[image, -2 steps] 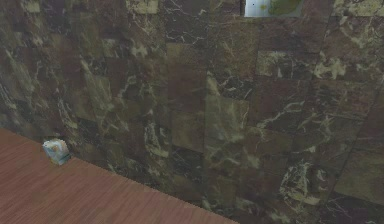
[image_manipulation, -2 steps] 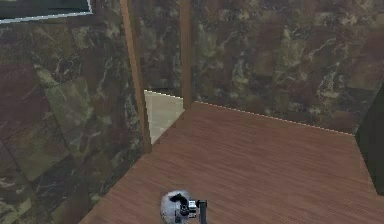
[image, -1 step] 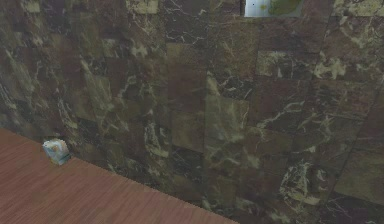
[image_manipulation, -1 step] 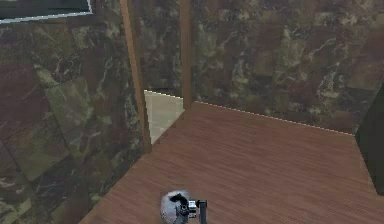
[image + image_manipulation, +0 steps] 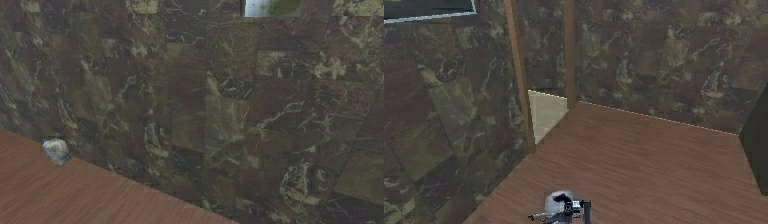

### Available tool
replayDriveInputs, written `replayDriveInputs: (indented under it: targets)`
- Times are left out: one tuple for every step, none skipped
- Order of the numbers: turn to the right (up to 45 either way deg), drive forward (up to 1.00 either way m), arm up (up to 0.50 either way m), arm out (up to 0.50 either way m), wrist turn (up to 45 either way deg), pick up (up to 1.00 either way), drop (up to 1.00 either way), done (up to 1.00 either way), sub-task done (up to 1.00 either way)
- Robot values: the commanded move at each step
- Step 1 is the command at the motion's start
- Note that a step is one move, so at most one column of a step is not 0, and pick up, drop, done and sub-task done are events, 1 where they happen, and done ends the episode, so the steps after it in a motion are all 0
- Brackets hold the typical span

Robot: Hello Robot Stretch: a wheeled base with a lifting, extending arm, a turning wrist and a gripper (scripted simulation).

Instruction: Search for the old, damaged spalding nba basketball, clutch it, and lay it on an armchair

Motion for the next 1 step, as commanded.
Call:
replayDriveInputs:
  targets:
    - [0.0, 0.00, 0.00, 0.00, 45.0, 0.00, 0.00, 0.00, 0.00]
